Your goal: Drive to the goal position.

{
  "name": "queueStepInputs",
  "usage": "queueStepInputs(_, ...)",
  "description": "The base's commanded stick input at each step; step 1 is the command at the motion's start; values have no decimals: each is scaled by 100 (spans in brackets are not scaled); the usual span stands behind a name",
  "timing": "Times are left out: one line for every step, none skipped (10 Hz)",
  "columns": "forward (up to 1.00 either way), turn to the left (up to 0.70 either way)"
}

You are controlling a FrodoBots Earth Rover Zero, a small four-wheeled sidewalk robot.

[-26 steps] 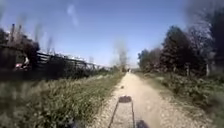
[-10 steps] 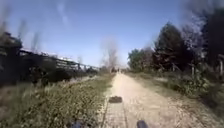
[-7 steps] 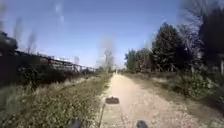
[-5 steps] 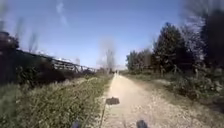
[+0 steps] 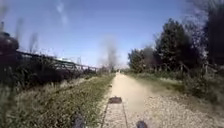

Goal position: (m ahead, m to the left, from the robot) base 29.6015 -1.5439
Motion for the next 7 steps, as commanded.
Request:
queueStepInputs(70,-13)
queueStepInputs(70,-23)
queueStepInputs(70,-33)
queueStepInputs(70,-32)
queueStepInputs(70,-28)
queueStepInputs(70,-24)
queueStepInputs(70,-14)
